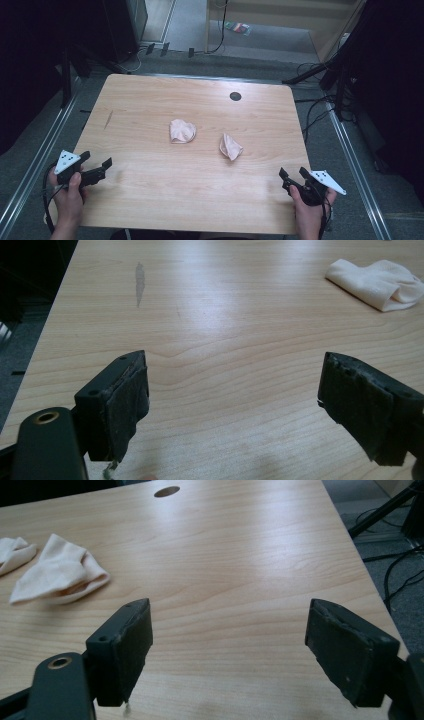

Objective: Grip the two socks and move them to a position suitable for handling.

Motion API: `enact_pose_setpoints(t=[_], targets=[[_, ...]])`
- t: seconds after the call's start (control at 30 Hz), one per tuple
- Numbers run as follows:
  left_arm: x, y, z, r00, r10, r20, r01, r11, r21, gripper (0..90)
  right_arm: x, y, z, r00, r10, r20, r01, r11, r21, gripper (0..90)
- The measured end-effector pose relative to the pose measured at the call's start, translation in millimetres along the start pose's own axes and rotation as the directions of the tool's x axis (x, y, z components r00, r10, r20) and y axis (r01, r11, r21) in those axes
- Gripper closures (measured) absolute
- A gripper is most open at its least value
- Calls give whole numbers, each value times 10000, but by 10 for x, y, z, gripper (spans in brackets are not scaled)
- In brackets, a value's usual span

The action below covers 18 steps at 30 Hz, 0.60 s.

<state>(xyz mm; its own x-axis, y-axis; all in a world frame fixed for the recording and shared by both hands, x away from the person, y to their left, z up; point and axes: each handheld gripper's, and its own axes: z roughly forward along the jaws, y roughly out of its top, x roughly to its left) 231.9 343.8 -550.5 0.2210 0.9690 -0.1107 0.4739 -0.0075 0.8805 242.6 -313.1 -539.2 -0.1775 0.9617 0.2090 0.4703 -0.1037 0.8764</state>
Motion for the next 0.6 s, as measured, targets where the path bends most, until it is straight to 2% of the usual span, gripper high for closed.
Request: enact_pose_setpoints(t=[0.07,0.13,0.2,0.27,0.4,0.47,0.5,0.53,0.57,0.6], targets=[[1,2,3,10000,7,57,-8,10000,43,137,12,18,-14,10000,-13,20,14,9999,-105,212],[0,5,13,10000,-10,79,9,9999,112,137,32,35,-30,9996,273,-92,-275,9995,-153,245],[0,3,8,10000,-32,19,32,10000,58,137,45,49,-37,9993,340,-159,-343,9993,-168,244],[1,2,4,10000,-39,19,39,10000,48,137,137,123,-62,10000,56,69,-54,9996,-287,238],[10,5,11,9998,-180,24,180,9998,95,137,242,217,-61,10000,-40,60,41,9996,-292,231],[14,8,19,9998,-201,26,201,9997,171,137,365,313,-56,9999,-19,-160,14,9995,-314,233],[14,8,19,9998,-201,26,201,9997,171,137,365,313,-56,9999,-19,-160,14,9995,-314,233],[14,9,22,9998,-219,-10,220,9996,177,137,410,340,-56,9997,-111,-229,102,9993,-370,238],[13,10,26,9997,-225,-59,226,9995,205,137,515,391,-42,9985,-319,-454,305,9991,-301,237],[13,10,26,9997,-225,-59,226,9995,205,137,515,391,-42,9985,-319,-454,305,9991,-301,237]])
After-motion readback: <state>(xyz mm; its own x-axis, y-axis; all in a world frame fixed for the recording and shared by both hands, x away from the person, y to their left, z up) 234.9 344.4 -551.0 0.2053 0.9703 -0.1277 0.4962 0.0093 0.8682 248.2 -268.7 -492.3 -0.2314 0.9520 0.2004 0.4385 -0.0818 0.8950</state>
